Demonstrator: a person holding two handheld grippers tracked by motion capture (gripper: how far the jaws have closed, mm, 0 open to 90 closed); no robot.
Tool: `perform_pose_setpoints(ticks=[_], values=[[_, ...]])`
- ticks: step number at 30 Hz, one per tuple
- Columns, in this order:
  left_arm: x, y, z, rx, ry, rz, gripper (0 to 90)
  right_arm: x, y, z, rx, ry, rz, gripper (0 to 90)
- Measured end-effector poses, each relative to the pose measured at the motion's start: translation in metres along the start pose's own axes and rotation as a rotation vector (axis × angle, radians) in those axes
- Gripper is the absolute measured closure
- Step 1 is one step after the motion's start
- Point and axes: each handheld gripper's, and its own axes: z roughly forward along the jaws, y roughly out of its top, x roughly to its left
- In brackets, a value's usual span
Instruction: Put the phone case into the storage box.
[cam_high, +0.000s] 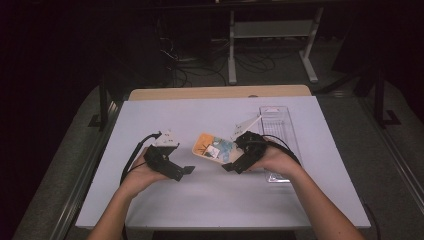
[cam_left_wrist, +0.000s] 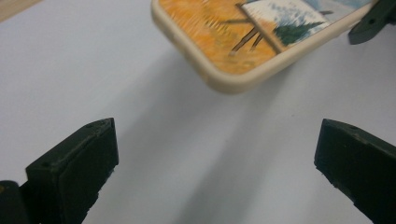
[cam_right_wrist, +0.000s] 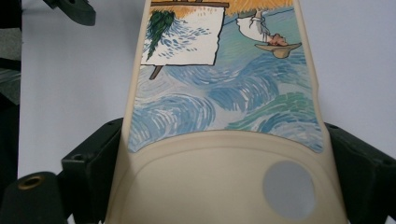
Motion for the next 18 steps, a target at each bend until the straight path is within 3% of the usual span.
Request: perform_pose_setpoints(ticks=[2,6,11,18], values=[[-0.002,-0.004,-0.001,-0.009,0.026,-0.003,0.0,0.004,-0.001,-0.002,-0.004,-0.009,0.039,9.7],[-0.006,-0.014,0.000,-0.020,0.050,-0.017,0.0,0.005,-0.003,-0.003,0.000,-0.012,0.051,9.7],[-0.007,-0.021,0.008,-0.021,0.041,-0.046,0.0,0.005,-0.004,0.002,-0.001,-0.024,0.066,9.8],[-0.007,-0.022,0.007,-0.045,0.054,-0.038,0.0,0.005,-0.004,0.006,-0.009,-0.026,0.066,9.7]])
